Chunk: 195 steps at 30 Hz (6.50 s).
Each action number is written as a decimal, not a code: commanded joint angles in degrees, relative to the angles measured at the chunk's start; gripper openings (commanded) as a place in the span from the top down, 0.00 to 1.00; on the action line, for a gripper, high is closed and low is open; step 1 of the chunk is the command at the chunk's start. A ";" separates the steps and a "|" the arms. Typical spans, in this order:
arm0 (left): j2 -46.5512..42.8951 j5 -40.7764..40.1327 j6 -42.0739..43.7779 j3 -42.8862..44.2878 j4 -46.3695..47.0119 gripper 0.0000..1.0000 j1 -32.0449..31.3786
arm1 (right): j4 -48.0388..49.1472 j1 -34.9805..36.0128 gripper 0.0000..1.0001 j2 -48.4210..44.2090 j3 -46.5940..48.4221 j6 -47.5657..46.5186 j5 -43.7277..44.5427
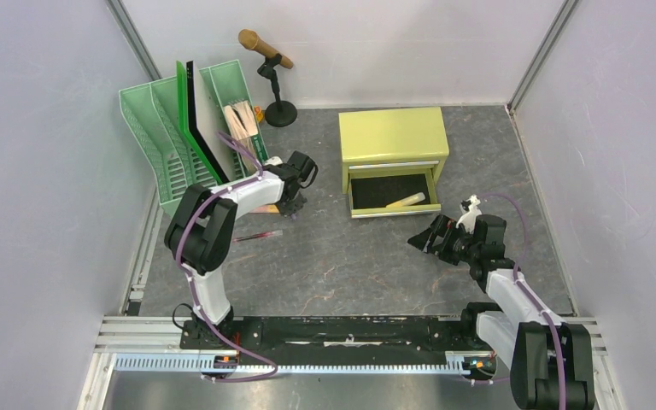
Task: Organize the desk
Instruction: Pick up the stationery from the center of the board, then place the stationery in the drawer.
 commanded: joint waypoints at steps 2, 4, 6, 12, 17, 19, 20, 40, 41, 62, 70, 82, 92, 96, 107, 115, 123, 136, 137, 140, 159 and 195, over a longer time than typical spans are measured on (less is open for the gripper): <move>-2.74 9.65 6.28 -3.47 6.00 0.98 -0.06 | -5.54 -0.16 0.02 -0.15 -1.73 -1.53 2.20; -5.25 10.79 7.19 -5.66 8.13 0.98 -0.06 | -6.04 -0.16 0.02 -0.91 -1.38 -1.80 2.35; -8.19 12.97 8.53 -8.06 10.89 0.98 -0.10 | -6.80 -0.16 0.02 -1.64 -0.99 -2.21 2.62; -15.27 27.58 15.07 -11.43 17.91 0.98 0.19 | -8.89 -0.16 0.02 -4.04 0.83 -3.95 2.86; -20.83 36.50 14.62 -15.81 23.37 0.98 0.62 | -11.25 -0.16 0.02 -6.60 3.45 -6.29 3.25; -23.94 39.78 13.47 -19.44 28.14 0.98 0.65 | -10.81 -0.16 0.02 -6.35 4.04 -7.26 0.73; -25.62 41.84 12.63 -21.99 31.66 0.98 0.65 | -10.05 -0.16 0.02 -6.33 4.13 -7.74 -0.67; -41.90 68.88 2.40 -52.30 65.39 0.98 0.10 | 5.25 2.22 0.06 -7.63 2.81 -1.75 -17.66; -42.46 68.88 1.98 -53.42 65.76 0.98 0.12 | 6.04 2.45 0.06 -7.57 2.61 -1.20 -17.71; -53.66 61.79 2.19 -58.34 58.46 0.98 -2.20 | 43.60 34.95 0.13 5.81 -2.45 28.82 -1.29; -51.77 61.55 2.26 -57.17 59.44 0.98 -4.50 | 57.02 42.52 0.23 16.84 2.55 35.17 0.72; -52.54 59.89 2.09 -57.35 59.69 0.98 -6.65 | 48.17 46.82 0.36 24.77 9.29 34.55 4.30; -52.40 59.52 2.18 -57.17 59.70 0.98 -6.91 | 43.11 48.11 0.40 28.43 11.90 33.84 5.12; -52.49 59.97 1.93 -57.47 60.27 0.98 -7.09 | 44.94 48.67 0.47 29.58 12.46 35.04 4.84; -53.97 59.97 1.47 -58.40 60.13 0.96 -7.16 | 47.53 48.71 0.92 30.74 12.91 36.21 3.95; -52.27 58.06 1.91 -57.52 56.65 0.00 -7.15 | 45.64 48.71 0.98 30.02 13.15 34.85 4.04; -51.04 58.84 2.08 -56.67 57.02 0.00 -7.09 | 42.95 48.42 0.99 28.37 12.10 33.26 4.63; -53.19 58.74 2.44 -56.47 56.80 0.00 -7.15 | 34.38 37.18 0.99 19.19 6.06 29.07 4.98; -53.37 58.58 2.39 -56.55 56.67 0.00 -7.11 | 33.42 35.75 0.98 18.24 5.93 28.36 4.58; -53.67 58.43 2.27 -56.80 56.61 0.00 -7.10 | 30.30 30.62 0.98 15.97 6.16 26.26 2.82; -55.18 57.74 2.69 -57.43 54.40 0.00 -7.09 | 32.29 11.01 0.98 16.66 12.46 29.23 -1.02; -59.67 52.16 6.04 -56.44 46.16 0.00 -7.09 | 34.37 6.26 0.14 25.30 19.77 34.41 6.65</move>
